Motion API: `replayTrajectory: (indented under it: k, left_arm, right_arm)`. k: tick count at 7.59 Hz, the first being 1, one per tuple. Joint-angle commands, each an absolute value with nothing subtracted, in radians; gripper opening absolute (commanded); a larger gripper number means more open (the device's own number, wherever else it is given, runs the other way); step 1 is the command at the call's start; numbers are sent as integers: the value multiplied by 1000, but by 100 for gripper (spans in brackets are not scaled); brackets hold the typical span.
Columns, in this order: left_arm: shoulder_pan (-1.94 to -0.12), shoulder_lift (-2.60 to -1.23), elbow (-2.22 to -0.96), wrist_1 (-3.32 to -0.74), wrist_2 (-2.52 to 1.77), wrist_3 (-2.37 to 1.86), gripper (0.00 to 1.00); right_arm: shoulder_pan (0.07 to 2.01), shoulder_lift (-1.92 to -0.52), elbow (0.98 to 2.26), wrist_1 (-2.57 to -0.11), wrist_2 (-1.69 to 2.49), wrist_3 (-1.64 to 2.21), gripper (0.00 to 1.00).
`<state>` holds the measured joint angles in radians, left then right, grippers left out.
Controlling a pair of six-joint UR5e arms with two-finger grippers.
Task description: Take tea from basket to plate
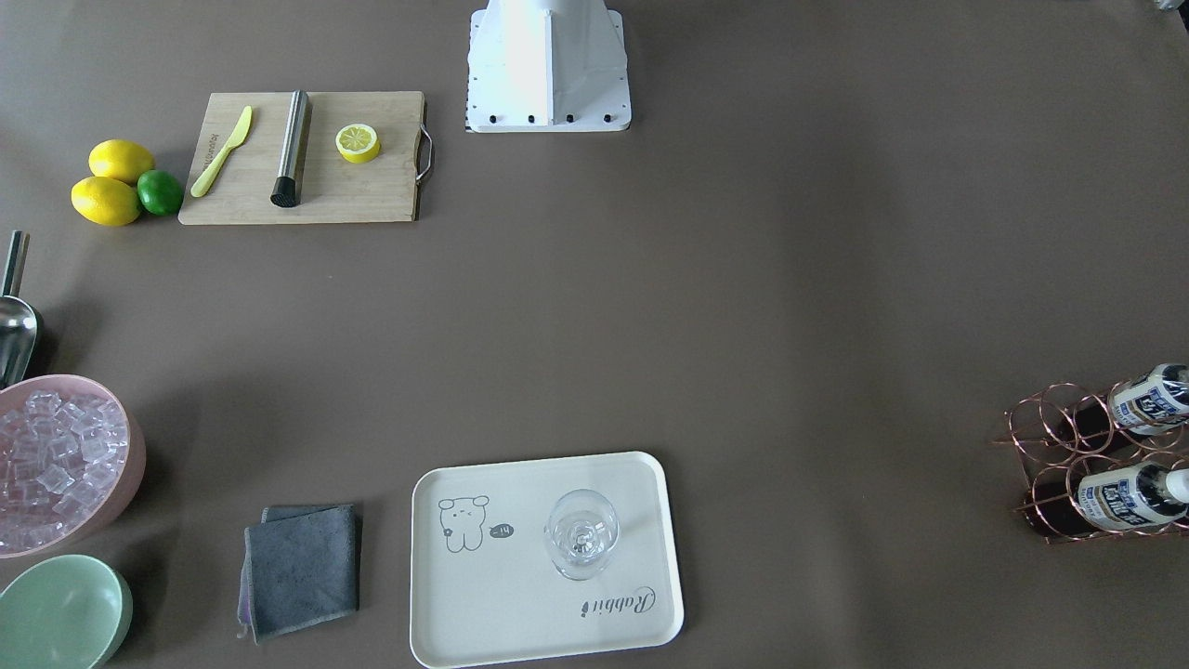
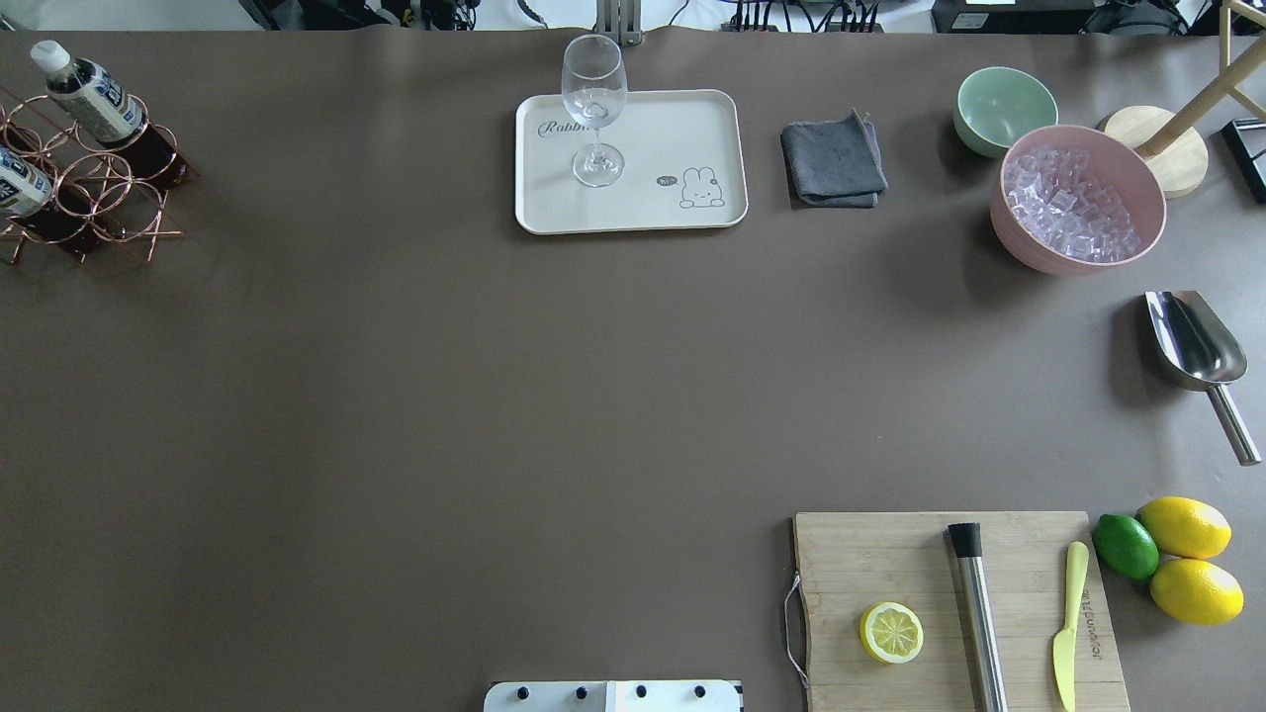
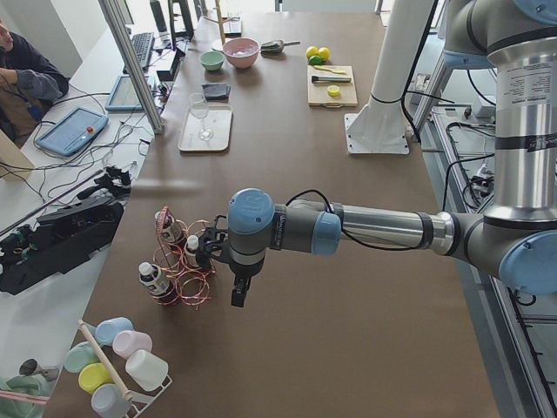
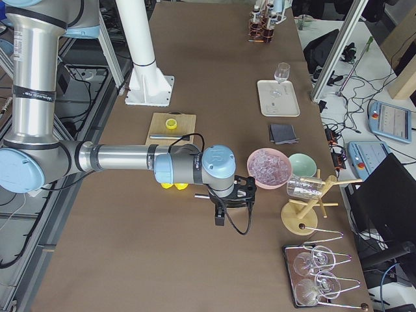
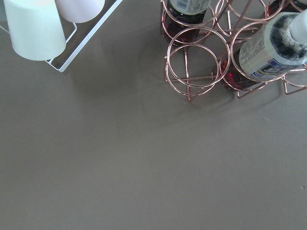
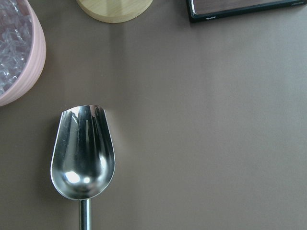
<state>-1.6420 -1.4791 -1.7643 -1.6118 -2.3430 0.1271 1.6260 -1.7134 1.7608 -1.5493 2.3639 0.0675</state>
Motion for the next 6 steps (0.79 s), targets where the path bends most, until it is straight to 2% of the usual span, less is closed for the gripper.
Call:
replayTrajectory:
  k: [1,6]
  left_arm:
    - [-1643,-1526,-1770,-1614,-2336,351,97]
    - [-1641,-1680,-1781,-1605,-2338,722,98]
  right_arm:
    - [1626,-1712,1759,-1551,2365,67,100]
    - [1621,-1704,1761,-1560,2356,69,100]
